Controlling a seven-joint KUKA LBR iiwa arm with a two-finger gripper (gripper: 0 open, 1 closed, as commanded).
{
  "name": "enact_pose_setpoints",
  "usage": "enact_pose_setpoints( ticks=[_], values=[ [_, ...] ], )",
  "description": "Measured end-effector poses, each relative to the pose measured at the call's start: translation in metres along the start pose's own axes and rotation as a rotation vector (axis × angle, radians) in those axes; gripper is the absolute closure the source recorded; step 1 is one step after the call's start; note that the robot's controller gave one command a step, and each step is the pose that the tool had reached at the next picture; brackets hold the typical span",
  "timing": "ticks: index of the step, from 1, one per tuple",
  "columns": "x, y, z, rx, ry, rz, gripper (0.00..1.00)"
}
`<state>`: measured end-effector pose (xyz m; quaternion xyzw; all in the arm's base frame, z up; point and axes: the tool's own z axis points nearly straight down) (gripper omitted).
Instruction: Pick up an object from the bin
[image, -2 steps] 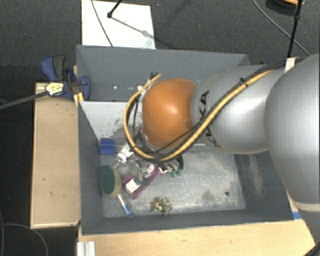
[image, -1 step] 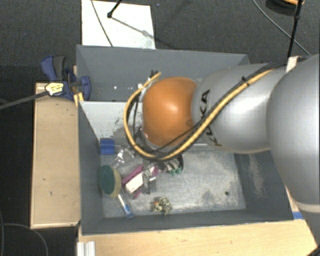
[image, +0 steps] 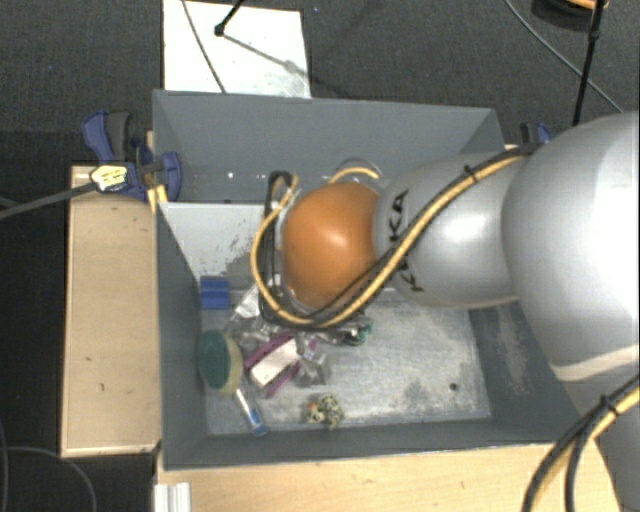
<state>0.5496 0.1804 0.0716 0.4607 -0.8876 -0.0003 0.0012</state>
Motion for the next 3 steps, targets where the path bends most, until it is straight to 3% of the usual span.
enact_pose_setpoints(
  ticks=[1,2,3],
  values=[
    [-0.001,0.000,-0.002,0.000,-0.002,0.003,1.00],
    [-0.016,0.009,-0.107,0.006,-0.010,-0.040,1.00],
    [-0.014,0.007,-0.216,0.007,-0.006,-0.722,1.00]
  ],
)
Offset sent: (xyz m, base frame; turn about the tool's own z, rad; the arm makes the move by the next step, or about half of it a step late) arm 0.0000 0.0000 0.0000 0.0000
